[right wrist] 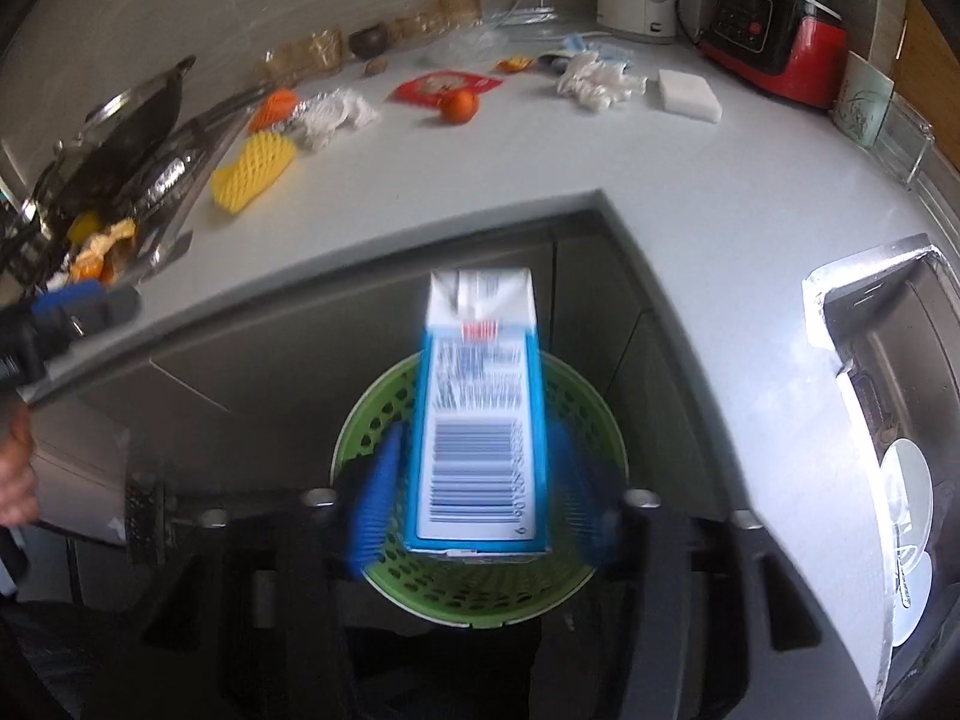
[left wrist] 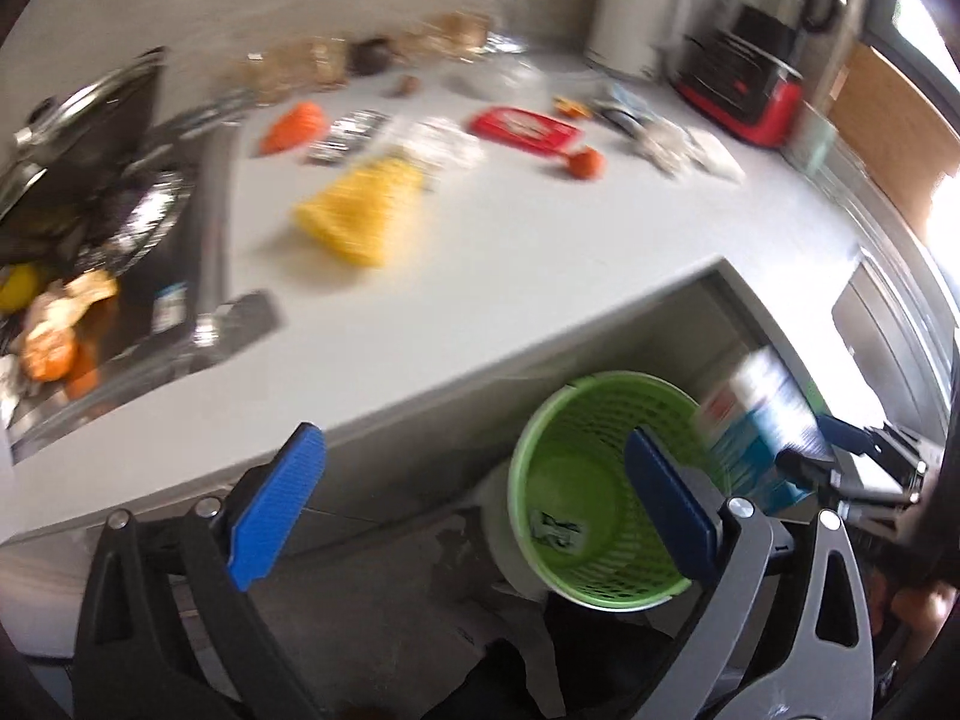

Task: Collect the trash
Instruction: 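Drop the snack packet and milk carton into the green basket with both grippers, then grasp the yellow foam net with the left gripper while the right grasps the orange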

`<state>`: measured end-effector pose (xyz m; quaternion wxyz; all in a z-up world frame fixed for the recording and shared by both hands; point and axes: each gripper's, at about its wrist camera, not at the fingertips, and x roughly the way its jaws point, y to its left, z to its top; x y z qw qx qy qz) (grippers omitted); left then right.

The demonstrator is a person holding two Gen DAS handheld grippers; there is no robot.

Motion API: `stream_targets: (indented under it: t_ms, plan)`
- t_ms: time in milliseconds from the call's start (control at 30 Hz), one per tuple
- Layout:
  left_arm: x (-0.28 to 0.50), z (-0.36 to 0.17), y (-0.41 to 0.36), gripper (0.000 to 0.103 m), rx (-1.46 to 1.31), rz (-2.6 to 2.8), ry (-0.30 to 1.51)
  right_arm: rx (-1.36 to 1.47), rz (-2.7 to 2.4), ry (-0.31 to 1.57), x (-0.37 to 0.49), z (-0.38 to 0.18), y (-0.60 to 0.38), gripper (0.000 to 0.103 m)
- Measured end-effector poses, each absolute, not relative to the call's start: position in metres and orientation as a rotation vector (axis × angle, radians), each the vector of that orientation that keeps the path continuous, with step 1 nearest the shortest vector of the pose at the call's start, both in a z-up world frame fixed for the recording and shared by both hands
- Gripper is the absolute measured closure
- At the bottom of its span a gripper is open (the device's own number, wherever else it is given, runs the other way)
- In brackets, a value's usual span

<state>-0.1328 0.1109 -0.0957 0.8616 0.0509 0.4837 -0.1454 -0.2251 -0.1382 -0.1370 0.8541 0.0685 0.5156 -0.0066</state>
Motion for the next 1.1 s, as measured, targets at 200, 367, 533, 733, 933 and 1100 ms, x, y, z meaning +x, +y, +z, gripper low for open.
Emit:
stream_targets:
  t_ms: [200,367,533,733,933,1100]
  plan:
    - [-0.123,-0.089,0.143,0.008,0.021,-0.253,1.014,0.132,-0.049,1.041,-0.215,-0.118,-0.134,0.005]
    - [-0.099,-0.084,0.147,0.008,-0.013,-0.218,0.975,0.113,-0.033,0.982,-0.191,-0.092,-0.136,0.002]
    - [-0.06,-0.087,0.135,0.008,-0.008,-0.163,0.936,0.094,0.011,0.962,-0.153,-0.081,-0.143,0.002]
    - [-0.019,-0.097,0.114,0.008,0.037,-0.104,0.907,0.075,0.094,0.955,-0.102,-0.077,-0.154,0.002]
    - [0.022,-0.121,0.097,0.008,0.056,-0.034,0.938,0.054,0.168,0.972,-0.051,-0.086,-0.171,0.002]
    - [0.046,-0.139,0.089,0.013,0.049,0.021,0.972,0.038,0.21,0.991,-0.017,-0.098,-0.183,0.002]
